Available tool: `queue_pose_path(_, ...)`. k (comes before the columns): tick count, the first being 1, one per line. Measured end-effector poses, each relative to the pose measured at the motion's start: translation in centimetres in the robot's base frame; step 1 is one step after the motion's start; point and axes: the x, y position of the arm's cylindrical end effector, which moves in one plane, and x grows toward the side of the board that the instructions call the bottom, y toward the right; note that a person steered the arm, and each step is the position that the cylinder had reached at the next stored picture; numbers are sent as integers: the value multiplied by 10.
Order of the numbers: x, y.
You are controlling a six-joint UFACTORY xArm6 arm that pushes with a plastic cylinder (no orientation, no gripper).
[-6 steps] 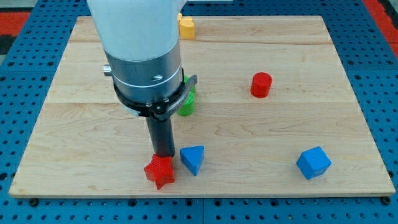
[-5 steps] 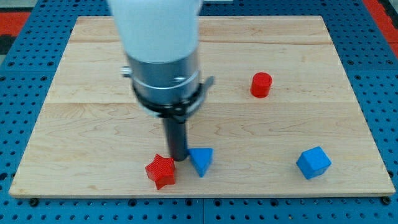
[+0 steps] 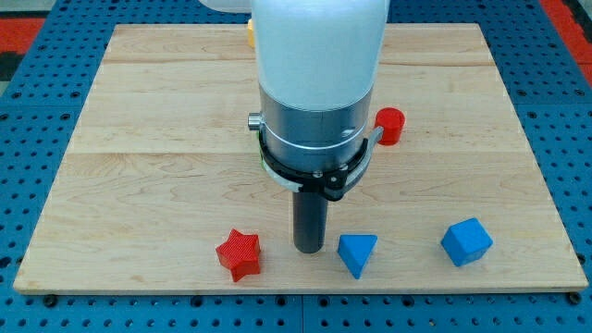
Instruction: Move the blue triangle to the top left of the blue cube
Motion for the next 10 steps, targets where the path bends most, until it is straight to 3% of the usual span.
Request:
queue_pose_path(3,27,33)
queue_pose_path(5,20,115)
queue_pose_path(6,19,31)
queue_pose_path(7,-13,56)
queue_pose_path(9,-97,194)
queue_pose_path(10,-134,191)
